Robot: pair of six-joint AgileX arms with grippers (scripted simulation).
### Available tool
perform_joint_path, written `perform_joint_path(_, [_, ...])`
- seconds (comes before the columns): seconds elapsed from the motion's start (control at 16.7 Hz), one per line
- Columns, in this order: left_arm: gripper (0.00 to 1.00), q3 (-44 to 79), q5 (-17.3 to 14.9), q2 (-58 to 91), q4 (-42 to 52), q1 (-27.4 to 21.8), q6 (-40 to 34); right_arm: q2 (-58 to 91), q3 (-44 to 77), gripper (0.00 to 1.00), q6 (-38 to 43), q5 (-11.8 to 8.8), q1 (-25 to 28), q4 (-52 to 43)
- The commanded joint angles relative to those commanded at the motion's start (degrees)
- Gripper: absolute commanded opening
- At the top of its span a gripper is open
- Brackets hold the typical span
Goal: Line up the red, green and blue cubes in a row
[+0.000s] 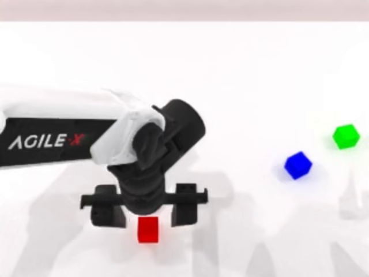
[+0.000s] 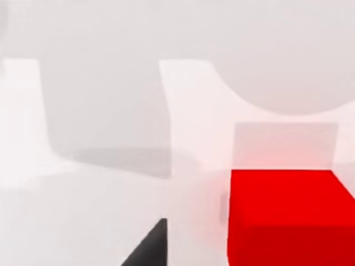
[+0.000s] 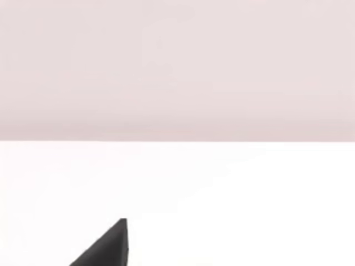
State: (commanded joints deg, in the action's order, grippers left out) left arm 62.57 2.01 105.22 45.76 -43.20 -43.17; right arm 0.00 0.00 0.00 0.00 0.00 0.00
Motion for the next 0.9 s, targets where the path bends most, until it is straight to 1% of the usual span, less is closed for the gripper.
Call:
perform_joint_path(0.54, [1.00,0.18,0.00,-0.10,0.20,-0.02,0.00,0.00,0.00,1.00,0.00,0.00,0.00,0.00])
perform_joint_path(0.72, [1.00,2.96,0.05,-1.51,4.20,0.00,-0.24,0.00,0.00,1.00,0.00,0.00,0.00,0.00])
perform_joint_path(0.9, [1.00,6.83,0.05,-3.84,11.25,0.30,-0.58,0.00,0.00,1.00,0.00,0.00,0.00,0.00])
